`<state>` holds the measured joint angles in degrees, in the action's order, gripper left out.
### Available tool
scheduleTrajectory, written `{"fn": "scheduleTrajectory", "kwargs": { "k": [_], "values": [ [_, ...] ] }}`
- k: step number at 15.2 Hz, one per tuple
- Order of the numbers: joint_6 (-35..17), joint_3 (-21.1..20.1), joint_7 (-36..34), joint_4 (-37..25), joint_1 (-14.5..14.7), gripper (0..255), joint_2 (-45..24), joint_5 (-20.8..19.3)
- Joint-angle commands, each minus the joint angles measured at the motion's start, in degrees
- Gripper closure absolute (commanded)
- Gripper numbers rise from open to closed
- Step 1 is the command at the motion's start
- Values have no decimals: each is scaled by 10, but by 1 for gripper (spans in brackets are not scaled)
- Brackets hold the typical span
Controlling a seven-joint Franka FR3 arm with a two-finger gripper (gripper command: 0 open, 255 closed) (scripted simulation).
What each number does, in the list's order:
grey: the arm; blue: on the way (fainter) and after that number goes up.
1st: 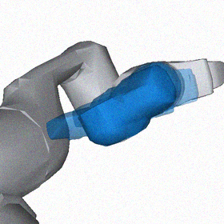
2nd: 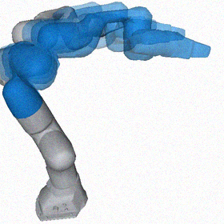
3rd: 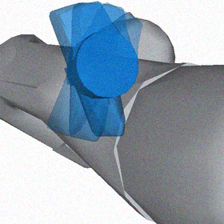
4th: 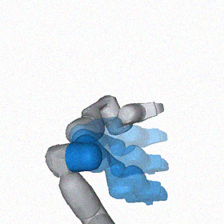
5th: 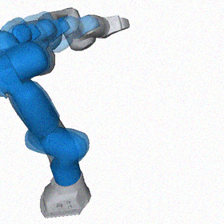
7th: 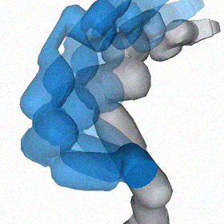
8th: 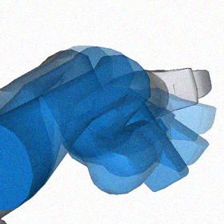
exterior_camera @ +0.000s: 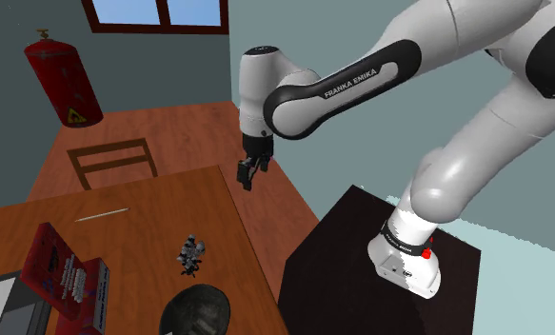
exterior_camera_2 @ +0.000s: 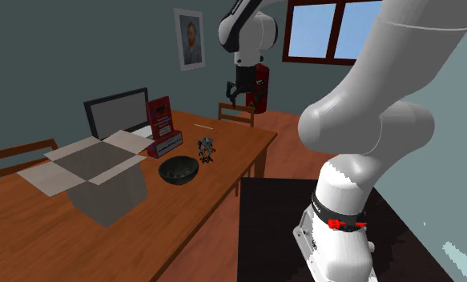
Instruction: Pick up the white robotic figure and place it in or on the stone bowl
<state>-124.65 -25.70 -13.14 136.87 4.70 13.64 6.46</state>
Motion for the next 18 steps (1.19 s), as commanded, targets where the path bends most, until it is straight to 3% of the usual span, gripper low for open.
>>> {"fn": "scheduleTrajectory", "kwargs": {
  "k": [1,8,14,18],
  "values": [
    [-27,-18,-27,-15,1,0,-44,-16],
    [-93,-51,-138,-90,21,0,-209,-119],
    [-116,-32,-223,-184,78,0,-350,-212],
    [-118,-12,-256,-251,120,0,-428,-250]
  ]
}}
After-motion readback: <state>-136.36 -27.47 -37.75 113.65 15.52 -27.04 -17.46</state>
